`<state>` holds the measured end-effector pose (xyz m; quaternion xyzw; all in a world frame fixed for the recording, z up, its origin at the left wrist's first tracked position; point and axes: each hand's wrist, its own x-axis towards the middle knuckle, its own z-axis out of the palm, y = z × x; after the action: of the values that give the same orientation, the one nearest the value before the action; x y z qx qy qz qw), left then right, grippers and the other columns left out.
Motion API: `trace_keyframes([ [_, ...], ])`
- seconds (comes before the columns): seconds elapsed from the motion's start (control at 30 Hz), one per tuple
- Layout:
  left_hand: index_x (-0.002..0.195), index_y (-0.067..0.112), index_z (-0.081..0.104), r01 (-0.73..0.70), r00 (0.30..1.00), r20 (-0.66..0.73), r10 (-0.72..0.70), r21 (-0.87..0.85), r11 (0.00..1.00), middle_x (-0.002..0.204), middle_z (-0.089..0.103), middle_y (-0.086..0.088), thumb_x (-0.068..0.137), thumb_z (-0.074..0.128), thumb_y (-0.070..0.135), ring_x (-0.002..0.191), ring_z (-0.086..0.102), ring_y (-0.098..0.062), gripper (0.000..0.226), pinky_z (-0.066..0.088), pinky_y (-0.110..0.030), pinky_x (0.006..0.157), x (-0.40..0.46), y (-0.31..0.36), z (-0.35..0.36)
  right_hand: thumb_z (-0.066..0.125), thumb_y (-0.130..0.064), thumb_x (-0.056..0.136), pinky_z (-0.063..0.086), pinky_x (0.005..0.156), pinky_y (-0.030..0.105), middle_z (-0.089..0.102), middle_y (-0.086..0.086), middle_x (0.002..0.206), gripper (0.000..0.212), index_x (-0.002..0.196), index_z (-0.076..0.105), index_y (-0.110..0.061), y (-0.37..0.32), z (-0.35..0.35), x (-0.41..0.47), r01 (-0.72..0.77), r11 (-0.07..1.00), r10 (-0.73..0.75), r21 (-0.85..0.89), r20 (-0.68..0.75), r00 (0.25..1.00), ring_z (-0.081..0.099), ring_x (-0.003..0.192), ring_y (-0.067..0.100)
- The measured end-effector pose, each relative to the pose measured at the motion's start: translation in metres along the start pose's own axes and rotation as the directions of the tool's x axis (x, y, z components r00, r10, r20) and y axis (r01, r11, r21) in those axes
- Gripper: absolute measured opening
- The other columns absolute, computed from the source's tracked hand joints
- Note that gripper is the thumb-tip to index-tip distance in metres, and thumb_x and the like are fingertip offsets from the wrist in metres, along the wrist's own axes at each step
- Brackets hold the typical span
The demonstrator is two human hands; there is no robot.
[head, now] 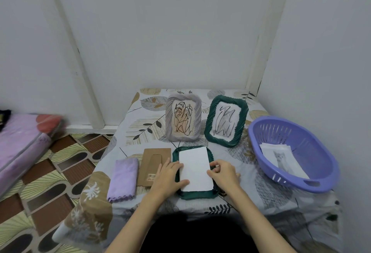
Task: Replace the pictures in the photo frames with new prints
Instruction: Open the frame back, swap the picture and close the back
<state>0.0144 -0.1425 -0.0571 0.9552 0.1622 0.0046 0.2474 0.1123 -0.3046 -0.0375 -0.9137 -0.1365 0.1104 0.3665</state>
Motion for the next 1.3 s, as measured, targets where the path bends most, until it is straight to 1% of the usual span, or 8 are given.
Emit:
trace_keyframes([
  [0.3, 0.143, 0.022, 0.027, -0.012, 1.000, 0.008, 0.011, 0.097, 0.995, 0.153, 0.021, 0.008, 0.082, 0.053, 0.056, 0.145, 0.004, -0.018, 0.074, 0.004, -0.043, 0.118, 0.002, -0.004, -0.002, 0.072, -0.040, 0.072, 0.043, 0.088, 0.038, 0.058, -0.013, 0.064, 0.024, 0.090, 0.063, -0.028, 0.000, -0.003, 0.002, -0.046, 0.995, 0.040, 0.085, 0.070, 0.997, 0.060, 0.085, 0.014],
  [0.47, 0.147, 0.032, 0.010, -0.063, 0.997, 0.061, 0.055, 0.131, 0.989, 0.156, 0.015, 0.010, 0.048, 0.017, 0.094, 0.145, -0.001, -0.017, 0.117, -0.001, -0.046, 0.117, 0.004, -0.011, -0.002, 0.072, -0.030, 0.071, 0.044, 0.086, 0.034, 0.059, -0.016, 0.064, 0.019, 0.086, 0.059, -0.028, 0.001, -0.004, 0.003, -0.084, 0.995, 0.082, 0.058, 0.032, 0.996, 0.060, 0.089, 0.014],
  [0.73, 0.147, 0.028, 0.013, -0.072, 0.997, -0.017, 0.073, 0.033, 0.997, 0.156, 0.014, 0.006, 0.046, 0.005, 0.096, 0.145, -0.002, -0.016, 0.122, -0.005, -0.042, 0.117, 0.001, -0.007, -0.006, 0.072, -0.014, 0.076, 0.052, 0.077, 0.034, 0.067, 0.005, 0.072, 0.007, 0.079, 0.069, -0.009, 0.013, -0.013, 0.003, -0.020, 0.956, 0.056, 0.292, -0.113, 0.992, 0.064, 0.075, 0.020],
  [0.83, 0.144, 0.027, 0.022, -0.109, 0.984, -0.168, 0.060, -0.304, 0.946, 0.152, 0.026, 0.006, 0.077, 0.042, 0.070, 0.143, 0.017, -0.017, 0.082, 0.011, -0.041, 0.117, 0.004, 0.015, -0.010, 0.071, -0.007, 0.077, 0.055, 0.069, 0.030, 0.069, 0.008, 0.076, 0.009, 0.072, 0.064, -0.011, 0.010, -0.028, 0.000, -0.008, 0.860, 0.054, 0.509, -0.076, 0.996, 0.064, 0.071, 0.019],
  [0.97, 0.139, 0.032, 0.030, -0.087, 0.996, -0.080, 0.038, -0.793, 0.603, 0.129, 0.040, 0.009, 0.082, 0.066, 0.010, 0.103, 0.052, -0.003, 0.071, 0.054, -0.029, 0.084, 0.010, 0.061, -0.019, 0.072, -0.007, 0.076, 0.051, 0.061, 0.018, 0.068, 0.005, 0.076, 0.007, 0.078, 0.066, -0.010, 0.001, -0.049, -0.001, 0.037, 0.831, -0.011, 0.556, -0.050, 0.999, 0.064, 0.076, 0.021],
  [1.03, 0.132, 0.029, 0.040, -0.114, 0.993, -0.110, 0.044, -0.795, 0.596, 0.128, 0.040, 0.002, 0.080, 0.064, -0.001, 0.095, 0.051, -0.004, 0.065, 0.057, -0.029, 0.076, 0.017, 0.073, -0.015, 0.071, -0.012, 0.078, 0.051, 0.069, 0.023, 0.068, 0.005, 0.084, 0.014, 0.091, 0.068, -0.007, -0.002, -0.063, -0.003, 0.120, 0.890, -0.083, 0.440, -0.101, 0.991, 0.062, 0.082, 0.020],
  [1.17, 0.127, 0.024, 0.046, -0.104, 0.994, -0.099, 0.045, -0.747, 0.657, 0.126, 0.044, -0.003, 0.079, 0.063, -0.003, 0.099, 0.052, -0.017, 0.057, 0.053, -0.018, 0.070, 0.028, 0.088, -0.001, 0.061, -0.034, 0.085, 0.038, 0.089, 0.037, 0.056, 0.000, 0.119, 0.032, 0.115, 0.061, -0.025, 0.015, -0.101, -0.007, 0.278, 0.892, -0.388, -0.355, -0.289, 0.875, 0.047, 0.110, 0.021],
  [1.3, 0.129, 0.025, 0.044, -0.061, 0.997, -0.008, 0.076, -0.680, 0.731, 0.126, 0.049, -0.003, 0.078, 0.067, 0.000, 0.103, 0.057, -0.021, 0.062, 0.055, -0.035, 0.083, 0.040, 0.100, 0.017, 0.050, -0.042, 0.090, 0.039, 0.093, 0.036, 0.045, -0.001, 0.137, 0.041, 0.130, 0.046, -0.036, 0.052, -0.135, -0.011, 0.156, 0.849, -0.215, -0.505, -0.061, 0.975, 0.044, 0.121, 0.023],
])
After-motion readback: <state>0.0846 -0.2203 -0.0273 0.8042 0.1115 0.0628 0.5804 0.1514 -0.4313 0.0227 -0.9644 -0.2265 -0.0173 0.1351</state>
